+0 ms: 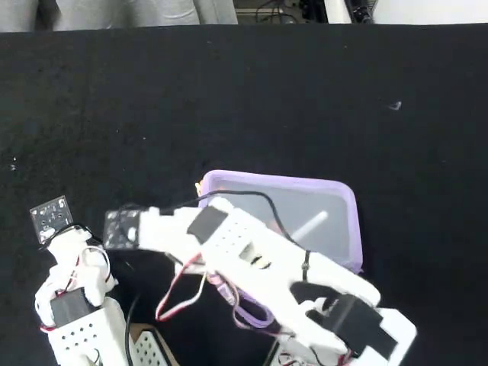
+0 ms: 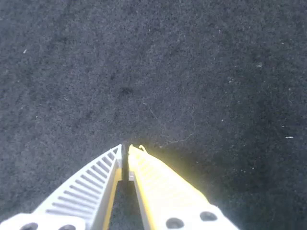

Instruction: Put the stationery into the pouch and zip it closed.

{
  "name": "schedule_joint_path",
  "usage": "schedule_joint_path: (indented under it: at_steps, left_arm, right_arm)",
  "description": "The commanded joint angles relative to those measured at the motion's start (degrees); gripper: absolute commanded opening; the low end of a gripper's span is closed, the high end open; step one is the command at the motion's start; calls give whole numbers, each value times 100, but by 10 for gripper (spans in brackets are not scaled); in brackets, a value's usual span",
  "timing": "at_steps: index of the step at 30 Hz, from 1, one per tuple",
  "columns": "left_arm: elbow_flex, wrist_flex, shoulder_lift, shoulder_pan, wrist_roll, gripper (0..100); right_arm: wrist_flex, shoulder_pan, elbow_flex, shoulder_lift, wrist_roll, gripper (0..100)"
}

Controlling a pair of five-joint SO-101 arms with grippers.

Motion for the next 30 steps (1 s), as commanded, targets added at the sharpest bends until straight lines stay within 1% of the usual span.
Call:
schedule_joint_path:
  at_steps: [1,3,8,12,15,17,23,26,30]
  left_arm:
    - [136,26,-9,-40,53,30]
    - [136,26,-9,-40,53,30]
    - [136,26,-9,-40,53,30]
    - [136,26,-9,-40,53,30]
    - [136,26,-9,-40,53,30]
    - [136,26,-9,-40,53,30]
    - [136,26,-9,-40,53,30]
    - [136,26,-9,-40,53,30]
    - [136,26,-9,-40,53,30]
  right_arm:
    - [-79,651,-101,110,70,191]
    - [62,923,-66,110,220,191]
    - [659,1521,-75,110,1108,191]
    - [721,2004,-136,101,1336,191]
    - [818,2119,-382,-22,1240,191]
    - [1046,2084,-611,-251,844,191]
    - [2145,1468,-1473,-884,-976,191]
    - [2497,1213,-1596,-813,-1741,191]
    - [2532,1160,-1622,-338,-2505,191]
